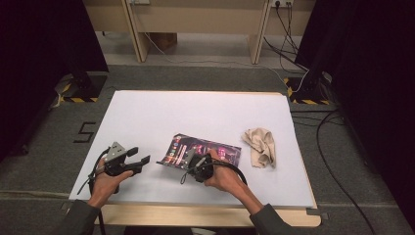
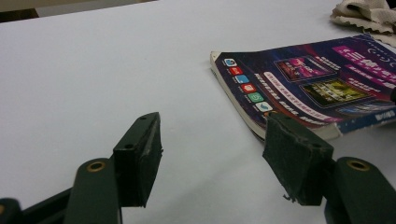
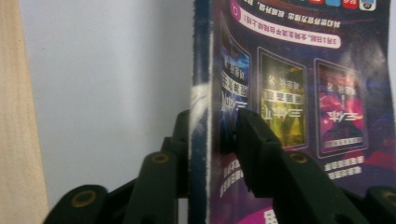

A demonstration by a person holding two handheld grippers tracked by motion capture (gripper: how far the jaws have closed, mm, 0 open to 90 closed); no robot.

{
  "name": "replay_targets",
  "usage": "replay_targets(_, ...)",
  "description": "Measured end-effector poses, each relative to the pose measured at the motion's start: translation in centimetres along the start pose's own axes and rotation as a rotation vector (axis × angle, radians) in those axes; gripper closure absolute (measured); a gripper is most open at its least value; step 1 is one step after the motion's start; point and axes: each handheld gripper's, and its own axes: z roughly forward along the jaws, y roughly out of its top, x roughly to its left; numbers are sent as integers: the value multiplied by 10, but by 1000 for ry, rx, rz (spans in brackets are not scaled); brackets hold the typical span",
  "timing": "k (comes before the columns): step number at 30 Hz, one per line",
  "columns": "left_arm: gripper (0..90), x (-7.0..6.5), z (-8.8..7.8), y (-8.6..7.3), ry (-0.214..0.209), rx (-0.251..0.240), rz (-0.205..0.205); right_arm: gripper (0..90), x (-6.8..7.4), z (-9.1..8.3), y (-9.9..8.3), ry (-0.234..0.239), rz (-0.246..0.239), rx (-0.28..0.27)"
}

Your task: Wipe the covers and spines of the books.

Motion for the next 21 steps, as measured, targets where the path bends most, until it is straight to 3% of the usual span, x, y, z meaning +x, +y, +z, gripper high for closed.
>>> replay_targets(2,362,0,1,0,-3,3,-3,629,1,2,-2,12,28,-10)
replay_targets(4,361,-1,1,-1,-6,5,-8,597,3,4,-4,18,16,-6)
replay_targets(9,359,-1,2,-2,-11,17,-3,525,8,9,-7,28,50,-18)
replay_targets(13,358,-2,2,-2,-13,22,-3,507,11,9,-8,15,50,-21)
replay_targets(15,356,-2,2,-2,-14,23,-3,460,10,10,-9,17,75,-27)
replay_targets(21,354,-3,2,-3,-16,29,-2,365,8,9,-15,111,159,-77)
